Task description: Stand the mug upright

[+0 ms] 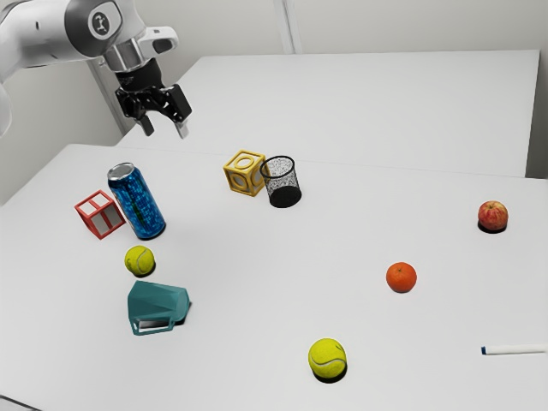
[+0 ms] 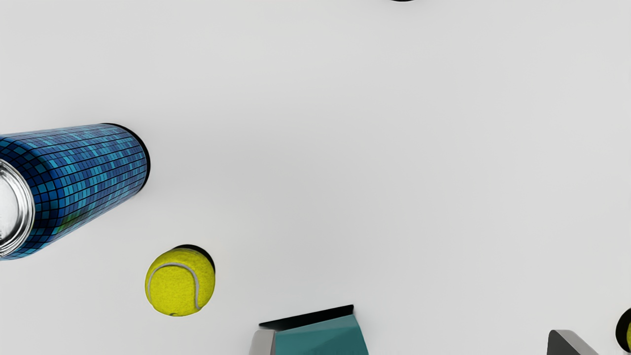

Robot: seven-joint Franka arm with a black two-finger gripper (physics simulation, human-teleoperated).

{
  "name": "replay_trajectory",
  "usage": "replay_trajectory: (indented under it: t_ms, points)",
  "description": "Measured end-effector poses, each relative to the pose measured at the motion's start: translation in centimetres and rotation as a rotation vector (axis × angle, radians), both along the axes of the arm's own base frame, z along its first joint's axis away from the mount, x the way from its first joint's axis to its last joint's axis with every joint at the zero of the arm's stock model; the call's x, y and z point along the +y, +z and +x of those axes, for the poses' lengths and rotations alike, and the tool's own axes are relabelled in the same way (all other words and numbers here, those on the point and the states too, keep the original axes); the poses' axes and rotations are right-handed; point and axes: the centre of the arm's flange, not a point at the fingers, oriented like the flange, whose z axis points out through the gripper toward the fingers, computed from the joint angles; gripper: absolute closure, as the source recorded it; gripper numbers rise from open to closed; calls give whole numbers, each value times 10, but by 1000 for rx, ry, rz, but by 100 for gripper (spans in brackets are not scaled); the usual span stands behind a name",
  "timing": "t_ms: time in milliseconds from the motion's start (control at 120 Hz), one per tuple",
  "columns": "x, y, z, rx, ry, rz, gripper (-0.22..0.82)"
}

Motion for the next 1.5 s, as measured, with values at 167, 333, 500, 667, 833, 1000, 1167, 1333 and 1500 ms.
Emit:
replay_trajectory:
  t_ms: [167, 333, 500, 667, 833, 1000, 1167, 1333, 1500]
  points:
    - [0, 0, 0, 0, -7, 0, 0]
    - [-3, -3, -13, 15, -12, -5, 0]
    - [-1, -2, -60, 36, 13, -69, 0]
    - [80, -28, -102, 79, 187, -248, 0]
    - [138, -69, -132, 114, 286, -421, 0]
    - [156, -113, -165, 132, 312, -547, 0]
    - [167, -164, -191, 125, 331, -602, 0]
    - [173, -222, -201, 109, 354, -639, 0]
    - [182, -268, -203, 85, 384, -682, 0]
